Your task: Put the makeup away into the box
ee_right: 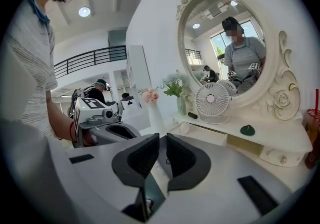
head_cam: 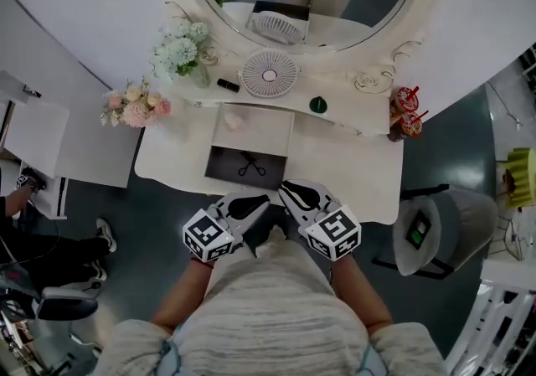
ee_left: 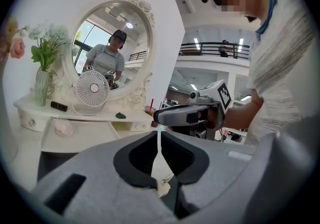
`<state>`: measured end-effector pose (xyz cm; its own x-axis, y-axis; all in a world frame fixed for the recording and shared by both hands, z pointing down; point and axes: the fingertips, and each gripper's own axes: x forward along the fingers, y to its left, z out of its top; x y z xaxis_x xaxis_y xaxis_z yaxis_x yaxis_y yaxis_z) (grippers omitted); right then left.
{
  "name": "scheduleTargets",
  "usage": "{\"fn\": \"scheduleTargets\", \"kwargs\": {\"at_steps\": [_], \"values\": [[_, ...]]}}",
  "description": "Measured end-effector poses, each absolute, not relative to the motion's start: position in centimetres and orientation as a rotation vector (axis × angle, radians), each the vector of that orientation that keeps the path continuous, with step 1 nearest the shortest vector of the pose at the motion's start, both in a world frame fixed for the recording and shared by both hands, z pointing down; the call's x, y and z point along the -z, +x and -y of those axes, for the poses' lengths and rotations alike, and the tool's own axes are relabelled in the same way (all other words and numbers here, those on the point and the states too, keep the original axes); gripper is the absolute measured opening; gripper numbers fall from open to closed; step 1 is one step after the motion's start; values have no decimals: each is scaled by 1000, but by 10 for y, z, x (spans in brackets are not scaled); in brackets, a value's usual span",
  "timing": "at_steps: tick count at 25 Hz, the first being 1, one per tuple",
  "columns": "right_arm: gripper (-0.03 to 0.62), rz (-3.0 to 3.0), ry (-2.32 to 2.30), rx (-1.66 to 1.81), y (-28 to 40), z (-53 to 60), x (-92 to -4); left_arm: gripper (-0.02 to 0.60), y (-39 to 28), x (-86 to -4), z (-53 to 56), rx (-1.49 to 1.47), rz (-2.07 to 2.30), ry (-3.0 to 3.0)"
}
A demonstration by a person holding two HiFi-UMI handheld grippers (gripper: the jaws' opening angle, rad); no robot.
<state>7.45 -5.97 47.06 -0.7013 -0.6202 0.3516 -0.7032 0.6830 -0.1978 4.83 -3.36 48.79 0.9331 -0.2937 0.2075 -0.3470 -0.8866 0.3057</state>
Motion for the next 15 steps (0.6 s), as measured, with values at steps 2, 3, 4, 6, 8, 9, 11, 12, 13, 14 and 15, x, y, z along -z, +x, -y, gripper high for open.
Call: {"fn": "scheduleTargets", "kwargs": {"at_steps": [2,3,4,6,8,9,11,12,13,14,15], "values": [[11,2643,1044,-472,71,66,-473,15,45,-490,42,-215,489,2742],[11,2644,1038,-476,70,69,-474,15,44,-491,46,-211,499,2738],[11,2645,1033,-482,70,72,-475,15,43,-492,49,-209,506,2735],[11,2642,1030,-494,71,78,-478,15,43,-493,54,-207,514,2733],[11,2631,1035,-499,74,84,-482,15,43,-496,58,-205,515,2730],[11,2622,1042,-498,76,88,-485,15,43,-497,59,-203,513,2726],[11,2603,1064,-496,81,98,-489,15,42,-500,59,-200,508,2719],[11,2593,1075,-496,84,104,-492,15,42,-502,59,-201,506,2715],[11,2583,1085,-494,87,110,-494,15,42,-504,59,-204,505,2711],[11,2574,1093,-490,90,115,-496,15,42,-506,59,-206,505,2707],[11,2565,1099,-484,93,120,-497,15,42,-508,60,-207,506,2703]]}}
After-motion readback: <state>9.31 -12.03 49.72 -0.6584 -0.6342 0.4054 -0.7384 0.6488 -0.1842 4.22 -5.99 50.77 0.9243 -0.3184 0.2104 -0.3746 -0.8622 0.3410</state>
